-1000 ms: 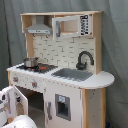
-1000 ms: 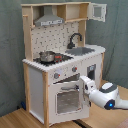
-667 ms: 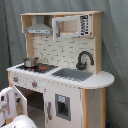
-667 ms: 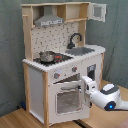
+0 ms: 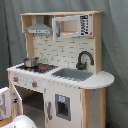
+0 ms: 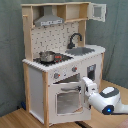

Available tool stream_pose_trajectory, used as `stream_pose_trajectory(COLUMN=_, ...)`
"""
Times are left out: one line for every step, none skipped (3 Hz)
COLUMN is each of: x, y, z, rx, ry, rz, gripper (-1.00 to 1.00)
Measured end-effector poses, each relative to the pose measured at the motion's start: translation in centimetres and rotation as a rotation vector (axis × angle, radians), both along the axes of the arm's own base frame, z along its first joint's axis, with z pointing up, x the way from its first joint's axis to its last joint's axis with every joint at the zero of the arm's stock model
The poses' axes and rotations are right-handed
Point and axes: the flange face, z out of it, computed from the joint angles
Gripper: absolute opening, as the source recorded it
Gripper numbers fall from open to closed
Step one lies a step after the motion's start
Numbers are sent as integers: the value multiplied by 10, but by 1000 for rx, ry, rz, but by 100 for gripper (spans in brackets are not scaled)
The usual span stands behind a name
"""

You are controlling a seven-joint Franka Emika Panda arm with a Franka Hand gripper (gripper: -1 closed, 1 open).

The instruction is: Play with the kitchen

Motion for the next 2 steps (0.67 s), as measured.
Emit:
stream_pose_trajectory(x=-9, y=14, z=-1, rx=17, ry=-10, rz=-36, gripper=-100)
stream_pose_trajectory(x=-21, y=29, z=-1, rx=28, ry=-19, rz=-60, gripper=-100)
